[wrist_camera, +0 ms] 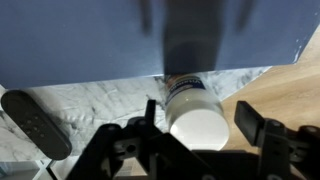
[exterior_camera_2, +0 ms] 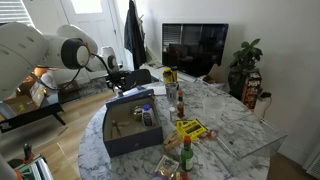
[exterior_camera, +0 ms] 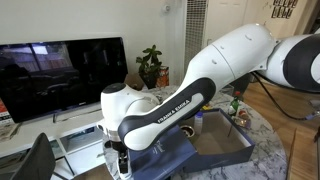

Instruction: Put the white bottle into the box

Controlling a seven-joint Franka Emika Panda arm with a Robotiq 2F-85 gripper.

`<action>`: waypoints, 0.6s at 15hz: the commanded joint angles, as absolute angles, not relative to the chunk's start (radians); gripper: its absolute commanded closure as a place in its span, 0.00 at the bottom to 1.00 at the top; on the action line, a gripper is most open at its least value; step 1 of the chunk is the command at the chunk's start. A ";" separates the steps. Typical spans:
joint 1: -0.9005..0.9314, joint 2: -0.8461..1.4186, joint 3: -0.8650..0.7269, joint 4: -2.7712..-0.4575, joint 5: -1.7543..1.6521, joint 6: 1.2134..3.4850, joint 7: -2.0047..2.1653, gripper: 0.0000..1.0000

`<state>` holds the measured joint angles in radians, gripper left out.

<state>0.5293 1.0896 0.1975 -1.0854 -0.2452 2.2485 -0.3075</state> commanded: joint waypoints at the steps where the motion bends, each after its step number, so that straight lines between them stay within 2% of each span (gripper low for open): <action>1: 0.530 1.124 0.220 -1.045 -0.235 2.253 -0.333 0.49; 3: 0.529 1.127 0.225 -1.041 -0.238 2.260 -0.336 0.65; 4: 0.531 1.126 0.225 -1.038 -0.238 2.246 -0.331 0.68; 7: 0.521 1.051 0.217 -1.111 -0.240 2.280 -0.289 0.68; 9: 0.518 0.918 0.181 -1.253 -0.263 2.386 -0.186 0.68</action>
<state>0.5257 1.0799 0.2138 -1.0785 -0.2455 2.2859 -0.2908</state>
